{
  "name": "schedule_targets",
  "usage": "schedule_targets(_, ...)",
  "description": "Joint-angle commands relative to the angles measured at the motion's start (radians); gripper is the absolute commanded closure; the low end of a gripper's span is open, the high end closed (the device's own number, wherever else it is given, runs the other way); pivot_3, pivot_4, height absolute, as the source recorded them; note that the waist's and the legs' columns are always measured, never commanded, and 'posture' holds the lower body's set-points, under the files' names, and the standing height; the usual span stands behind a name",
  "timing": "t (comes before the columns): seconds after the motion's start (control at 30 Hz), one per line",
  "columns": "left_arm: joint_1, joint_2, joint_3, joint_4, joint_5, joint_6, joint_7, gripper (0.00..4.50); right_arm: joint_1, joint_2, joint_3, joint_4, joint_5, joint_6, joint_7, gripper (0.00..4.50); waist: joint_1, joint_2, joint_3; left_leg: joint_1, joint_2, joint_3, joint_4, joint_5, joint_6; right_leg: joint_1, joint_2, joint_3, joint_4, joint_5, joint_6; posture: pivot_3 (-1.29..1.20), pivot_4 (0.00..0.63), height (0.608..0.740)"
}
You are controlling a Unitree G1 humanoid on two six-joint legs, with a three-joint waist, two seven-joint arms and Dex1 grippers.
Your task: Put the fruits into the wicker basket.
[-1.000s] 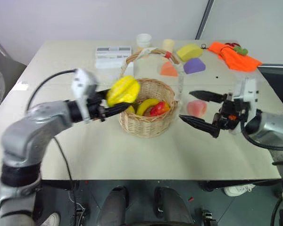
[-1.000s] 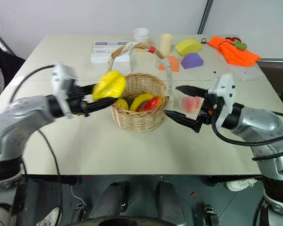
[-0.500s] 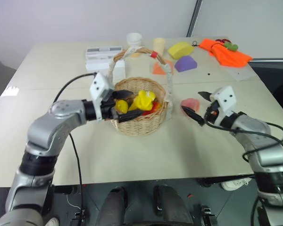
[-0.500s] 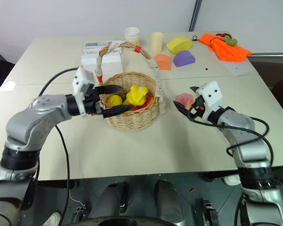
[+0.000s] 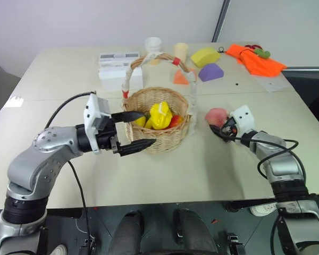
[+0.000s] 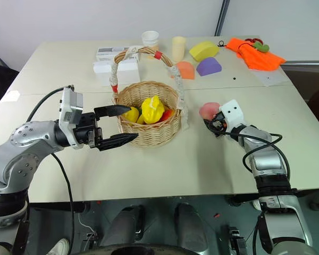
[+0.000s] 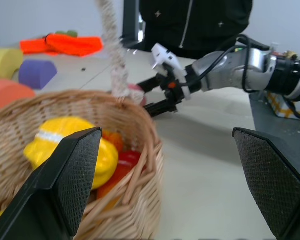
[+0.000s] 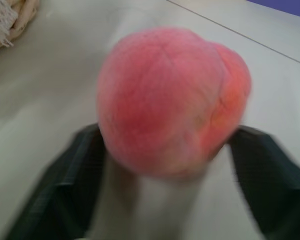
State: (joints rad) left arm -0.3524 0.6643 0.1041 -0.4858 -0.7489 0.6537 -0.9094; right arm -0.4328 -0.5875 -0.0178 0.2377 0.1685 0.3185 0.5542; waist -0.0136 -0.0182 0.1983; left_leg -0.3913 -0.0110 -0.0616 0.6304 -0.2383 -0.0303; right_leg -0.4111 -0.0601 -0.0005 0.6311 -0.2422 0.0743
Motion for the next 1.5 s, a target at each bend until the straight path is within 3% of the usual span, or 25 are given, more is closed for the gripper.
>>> schedule_targets(0.03, -0.007, 0.005, 0.020, -0.027, 0.000, -0.038, 0.003, 0.00, 0.005, -0.007, -0.052, -0.084, 0.018, -0.034, 0.008, 2.43, 0.000, 0.000, 0.000, 0.000, 0.000, 0.000, 0.000, 0.000, 0.000, 0.000, 0.001, 0.000, 0.000, 0.000, 0.000, 0.00, 0.150, 0.740)
schedule_targets(0.3, 0.051, 0.042, 0.029, 0.046, 0.081, -0.101, -0.013, 0.00, 0.206, -0.094, -0.174, -0.405, 0.136, 0.004, 0.129, 2.43, 0.003, 0.000, 0.000, 0.000, 0.001, 0.000, -0.001, 0.000, 0.000, 0.000, 0.001, 0.000, -0.001, 0.001, 0.002, 0.00, 0.150, 0.740)
schedule_targets(0.47, 0.106, 0.057, 0.100, 0.142, 0.096, -0.169, -0.042, 0.00, 0.386, -0.229, -0.317, -0.745, 0.502, 0.226, 0.345, 2.43, 0.001, 0.001, 0.000, 0.000, 0.003, 0.000, 0.000, 0.000, 0.001, 0.000, 0.001, 0.000, 0.000, 0.000, 0.000, 0.00, 0.150, 0.740)
schedule_targets(0.53, 0.122, 0.065, 0.114, 0.169, 0.105, -0.196, -0.062, 0.00, 0.374, -0.266, -0.319, -0.827, 0.606, 0.302, 0.345, 2.43, -0.002, 0.000, 0.000, 0.001, 0.005, 0.001, 0.000, -0.001, 0.002, 0.000, 0.002, 0.000, 0.000, 0.000, 0.000, 0.00, 0.150, 0.740)
schedule_targets(0.63, 0.130, 0.061, 0.138, 0.199, 0.097, -0.218, -0.077, 0.00, 0.161, -0.224, -0.147, -0.886, 0.611, 0.424, 0.197, 2.43, -0.009, 0.000, 0.000, 0.002, 0.008, 0.002, 0.001, -0.001, 0.002, 0.000, 0.004, 0.000, -0.001, 0.000, -0.002, 0.00, 0.150, 0.740)
schedule_targets(0.77, 0.130, 0.047, 0.130, 0.190, 0.097, -0.222, -0.065, 0.00, -0.055, -0.077, 0.079, -0.795, 0.409, 0.433, 0.025, 2.43, 0.004, -0.001, 0.000, 0.001, 0.009, 0.000, 0.000, -0.001, 0.001, -0.001, 0.004, -0.002, -0.002, 0.002, -0.005, 0.00, 0.150, 0.740)
schedule_targets(0.9, 0.147, 0.030, 0.132, 0.154, 0.081, -0.214, -0.045, 0.00, -0.160, 0.059, 0.190, -0.679, 0.300, 0.432, -0.069, 2.43, 0.010, -0.001, 0.000, -0.003, 0.008, 0.000, -0.001, -0.001, 0.001, -0.005, 0.004, -0.002, -0.002, 0.003, -0.007, 0.00, 0.150, 0.740)
schedule_targets(0.93, 0.156, 0.027, 0.134, 0.145, 0.081, -0.212, -0.040, 0.00, -0.177, 0.083, 0.224, -0.666, 0.279, 0.430, -0.075, 2.43, 0.005, -0.001, 0.000, -0.012, 0.007, 0.001, 0.001, 0.000, 0.001, -0.012, 0.002, -0.002, -0.001, 0.004, -0.004, 0.00, 0.150, 0.740)
schedule_targets(1.1, 0.169, 0.020, 0.136, 0.126, 0.078, -0.206, -0.022, 0.00, -0.197, 0.116, 0.260, -0.661, 0.201, 0.409, -0.090, 0.05, 0.001, -0.001, 0.000, -0.017, 0.005, 0.002, 0.001, 0.000, 0.000, -0.018, 0.000, -0.001, 0.000, 0.008, 0.003, 0.00, 0.150, 0.740)
schedule_targets(1.3, 0.173, 0.025, 0.135, 0.124, 0.070, -0.207, -0.017, 0.00, -0.116, 0.009, 0.111, -0.794, 0.288, 0.374, 0.042, 0.05, 0.004, -0.001, 0.000, -0.017, 0.005, 0.002, 0.003, 0.000, 0.000, -0.017, 0.001, -0.002, 0.000, 0.007, 0.002, 0.00, 0.150, 0.740)
schedule_targets(1.37, 0.168, 0.022, 0.128, 0.128, 0.069, -0.209, -0.018, 0.00, -0.044, -0.039, -0.015, -0.849, 0.400, 0.408, 0.100, 0.05, 0.006, -0.001, -0.001, -0.016, 0.005, 0.002, 0.003, 0.000, 0.000, -0.016, 0.002, -0.002, -0.001, 0.007, 0.002, 0.00, 0.150, 0.740)
schedule_targets(1.5, 0.155, 0.016, 0.115, 0.139, 0.067, -0.210, -0.024, 0.00, 0.029, -0.067, -0.148, -0.868, 0.514, 0.460, 0.096, 0.05, -0.001, -0.001, -0.001, -0.015, 0.006, 0.002, 0.003, 0.000, 0.000, -0.015, 0.002, -0.001, 0.000, 0.008, 0.002, 0.00, 0.150, 0.740)
